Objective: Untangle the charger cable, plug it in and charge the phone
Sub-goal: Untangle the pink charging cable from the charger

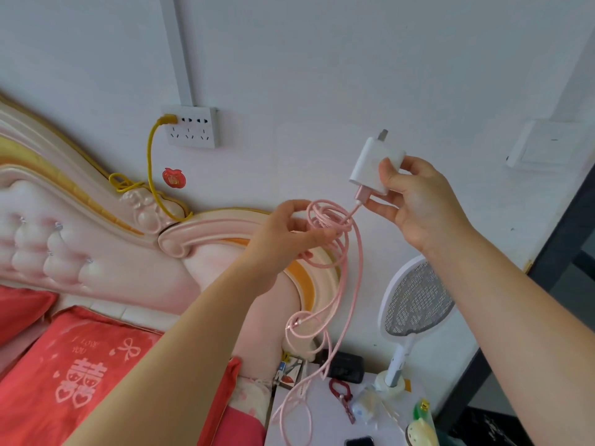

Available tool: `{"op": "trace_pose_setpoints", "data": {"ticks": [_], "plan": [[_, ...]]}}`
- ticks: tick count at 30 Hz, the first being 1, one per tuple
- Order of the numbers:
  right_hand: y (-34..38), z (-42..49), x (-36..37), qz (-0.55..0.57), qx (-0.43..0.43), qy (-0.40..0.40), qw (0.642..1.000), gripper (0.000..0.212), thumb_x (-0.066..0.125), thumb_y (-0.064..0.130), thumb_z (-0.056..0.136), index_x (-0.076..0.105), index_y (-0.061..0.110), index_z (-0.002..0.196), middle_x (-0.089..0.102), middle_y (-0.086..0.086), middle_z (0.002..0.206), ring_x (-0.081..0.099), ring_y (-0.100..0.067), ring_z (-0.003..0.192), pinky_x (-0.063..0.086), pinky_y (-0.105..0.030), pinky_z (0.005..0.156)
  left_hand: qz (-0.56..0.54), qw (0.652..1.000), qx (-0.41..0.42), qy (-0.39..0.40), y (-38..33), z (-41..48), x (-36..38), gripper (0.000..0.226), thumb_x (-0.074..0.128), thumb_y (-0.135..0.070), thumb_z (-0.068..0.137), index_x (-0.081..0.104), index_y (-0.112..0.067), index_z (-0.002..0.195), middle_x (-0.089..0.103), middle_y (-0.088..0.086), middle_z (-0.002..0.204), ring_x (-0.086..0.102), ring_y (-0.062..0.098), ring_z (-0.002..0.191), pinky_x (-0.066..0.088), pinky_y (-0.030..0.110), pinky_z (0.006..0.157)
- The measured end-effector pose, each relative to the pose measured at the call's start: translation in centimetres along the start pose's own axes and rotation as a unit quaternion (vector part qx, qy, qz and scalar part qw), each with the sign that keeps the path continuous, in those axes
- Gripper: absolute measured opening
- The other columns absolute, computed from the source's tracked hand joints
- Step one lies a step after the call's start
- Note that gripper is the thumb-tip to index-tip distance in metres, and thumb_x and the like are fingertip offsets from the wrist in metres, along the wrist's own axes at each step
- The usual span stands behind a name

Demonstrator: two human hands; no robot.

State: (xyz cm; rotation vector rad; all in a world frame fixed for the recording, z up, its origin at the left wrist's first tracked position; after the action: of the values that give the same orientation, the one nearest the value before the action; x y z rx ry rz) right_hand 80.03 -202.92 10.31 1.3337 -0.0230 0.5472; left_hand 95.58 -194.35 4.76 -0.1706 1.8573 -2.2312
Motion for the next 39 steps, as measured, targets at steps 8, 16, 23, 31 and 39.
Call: {"op": "trace_pose_setpoints", "data": {"ticks": [8, 16, 23, 31, 39], "plan": [[0.0, 0.3, -1.5, 0.006, 0.006, -0.017, 1.000, 0.025, 0.058, 0.014, 0.088, 0.054, 0.010, 0.113, 0.062, -0.005, 0.095, 0.067, -0.026, 0.086, 0.057, -0.032, 0.060, -0.028, 0.999, -0.021, -0.025, 0.3, 0.3, -1.0, 0.016, 0.057, -0.004, 0.087, 0.070, -0.013, 0.090, 0.054, -0.006, 0.058, 0.049, 0.009, 0.052, 0.047, 0.022, 0.057], [-0.7, -0.3, 1.1, -0.029, 0.011, 0.048, 0.998, 0.025, 0.061, 0.015, 0.086, 0.054, 0.015, 0.111, 0.064, -0.004, 0.097, 0.066, -0.021, 0.087, 0.058, -0.035, 0.065, 0.092, 0.994, -0.019, 0.057, -0.7, 0.3, 1.9, 0.011, 0.065, -0.030, 0.083, 0.071, -0.025, 0.091, 0.062, -0.006, 0.065, 0.040, 0.003, 0.044, 0.034, 0.017, 0.045], [-0.6, -1.2, 2.0, -0.088, -0.014, 0.074, 0.993, 0.029, 0.065, 0.007, 0.081, 0.058, 0.012, 0.109, 0.065, -0.003, 0.089, 0.066, -0.016, 0.077, 0.059, -0.037, 0.069, 0.137, 0.989, 0.003, -0.060, -0.6, 1.1, -0.4, 0.019, 0.068, -0.017, 0.079, 0.069, -0.028, 0.064, 0.067, -0.015, 0.057, 0.058, -0.001, 0.058, 0.043, 0.016, 0.058], [-0.3, -1.2, 1.6, -0.125, -0.038, 0.055, 0.990, 0.028, 0.067, 0.011, 0.080, 0.061, 0.014, 0.108, 0.065, 0.001, 0.085, 0.064, -0.013, 0.074, 0.057, -0.046, 0.080, 0.162, 0.972, 0.017, -0.166, -0.8, 0.8, -2.7, 0.021, 0.055, -0.009, 0.088, 0.058, -0.022, 0.072, 0.063, -0.001, 0.069, 0.059, 0.014, 0.063, 0.052, 0.031, 0.067], [-0.4, -0.8, 0.0, -0.137, -0.034, 0.030, 0.990, 0.019, 0.066, 0.018, 0.081, 0.060, 0.028, 0.096, 0.063, 0.008, 0.084, 0.063, -0.009, 0.078, 0.054, -0.037, 0.076, 0.073, 0.991, -0.042, -0.102, 0.2, 0.6, -3.0, 0.018, 0.064, -0.019, 0.084, 0.064, -0.013, 0.067, 0.055, -0.005, 0.050, 0.051, 0.014, 0.054, 0.053, 0.039, 0.072]]}}
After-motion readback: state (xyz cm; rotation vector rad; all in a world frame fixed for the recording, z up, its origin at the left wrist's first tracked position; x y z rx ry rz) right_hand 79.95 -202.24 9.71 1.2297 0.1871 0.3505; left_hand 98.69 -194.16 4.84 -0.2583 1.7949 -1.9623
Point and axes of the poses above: each hand's wrist, its own z-axis towards the middle knuckle, its own x-axis out of the palm, y = z × x, the point moved 9 cm from there along z, towards the middle knuckle
